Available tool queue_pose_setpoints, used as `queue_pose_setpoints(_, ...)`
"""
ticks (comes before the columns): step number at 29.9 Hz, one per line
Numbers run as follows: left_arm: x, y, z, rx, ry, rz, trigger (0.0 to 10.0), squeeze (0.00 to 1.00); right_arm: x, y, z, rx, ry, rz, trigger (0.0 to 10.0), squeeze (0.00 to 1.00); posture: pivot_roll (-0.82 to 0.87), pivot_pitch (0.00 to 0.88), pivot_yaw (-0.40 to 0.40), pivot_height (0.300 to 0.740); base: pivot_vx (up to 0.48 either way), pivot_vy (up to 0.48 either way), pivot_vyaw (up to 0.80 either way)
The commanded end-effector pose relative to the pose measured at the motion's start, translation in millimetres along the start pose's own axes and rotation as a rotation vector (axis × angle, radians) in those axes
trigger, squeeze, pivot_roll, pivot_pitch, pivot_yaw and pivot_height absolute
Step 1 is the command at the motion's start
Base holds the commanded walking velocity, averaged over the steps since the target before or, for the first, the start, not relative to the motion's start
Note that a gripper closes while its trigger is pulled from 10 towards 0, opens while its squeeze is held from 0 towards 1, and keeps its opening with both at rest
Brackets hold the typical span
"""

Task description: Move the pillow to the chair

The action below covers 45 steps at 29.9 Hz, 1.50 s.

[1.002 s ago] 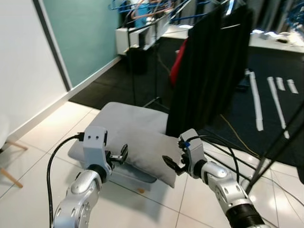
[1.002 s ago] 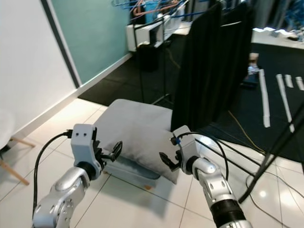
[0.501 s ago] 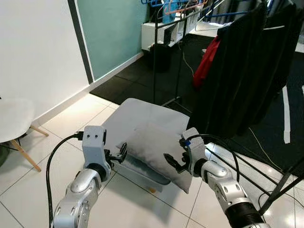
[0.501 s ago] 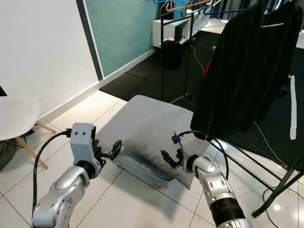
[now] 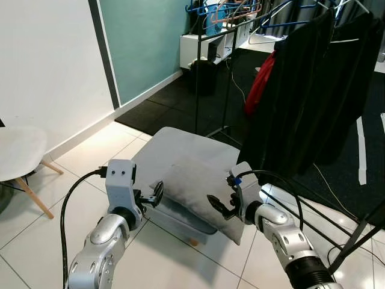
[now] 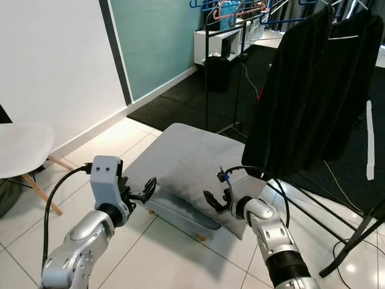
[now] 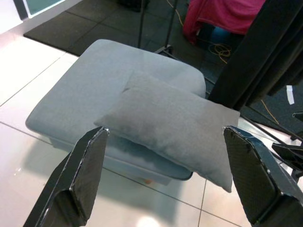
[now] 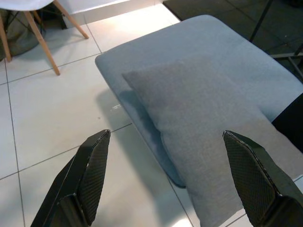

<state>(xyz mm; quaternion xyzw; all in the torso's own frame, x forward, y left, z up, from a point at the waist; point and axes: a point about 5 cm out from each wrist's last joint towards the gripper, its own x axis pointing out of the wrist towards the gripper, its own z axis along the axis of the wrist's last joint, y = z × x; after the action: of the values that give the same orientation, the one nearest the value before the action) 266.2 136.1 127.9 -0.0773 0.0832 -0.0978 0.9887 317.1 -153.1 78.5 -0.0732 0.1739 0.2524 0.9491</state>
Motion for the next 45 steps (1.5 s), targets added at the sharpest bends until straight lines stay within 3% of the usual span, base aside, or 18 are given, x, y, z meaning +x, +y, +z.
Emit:
queue_pose_setpoints(1,-0.9,-0.9,-0.6,-0.007,0.0,-0.015,10.0,0.0,-0.3,-0.9,-3.1,0.013,0.006,-0.008,10.0,0.0,-0.2,0.017,-0.039,0.74,0.274,0.0,0.0)
queue_pose_setpoints(20,-3.4,-3.6,-2.2,-0.005,0.002,-0.03,10.0,0.0,0.0,1.2,-6.3,0.005,0.035,0.035,10.0,0.0,-0.19,0.008,-0.041,0.74,0.3,0.0,0.0)
queue_pose_setpoints(33,-4.1,-2.4,-1.4,-0.012,-0.001,-0.022,10.0,0.0,-0.7,-9.3,-12.9,-0.021,0.135,-0.009,10.0,0.0,-0.19,0.016,-0.039,0.72,0.0,0.0,0.0)
queue_pose_setpoints(40,-4.5,1.3,-1.0,-0.008,0.0,-0.018,10.0,0.0,-6.9,-24.9,-10.0,-0.159,0.228,0.045,10.0,0.0,-0.2,0.019,-0.038,0.695,0.0,0.0,0.0)
queue_pose_setpoints(41,-4.3,2.9,-0.9,-0.005,0.002,-0.013,10.0,0.0,-9.0,-27.9,-8.8,-0.276,0.259,0.064,10.0,0.0,-0.2,0.02,-0.037,0.69,0.0,0.0,0.0)
queue_pose_setpoints(42,-4.3,2.9,-0.9,-0.005,0.002,-0.013,10.0,0.0,-9.0,-27.9,-8.8,-0.276,0.259,0.064,10.0,0.0,-0.2,0.02,-0.037,0.69,0.0,0.0,0.0)
queue_pose_setpoints(45,-3.9,10.6,1.3,0.005,0.007,0.017,10.0,0.0,-17.6,-33.9,-12.1,-0.534,0.382,0.184,10.0,0.0,-0.2,0.02,-0.041,0.675,0.0,0.0,0.0)
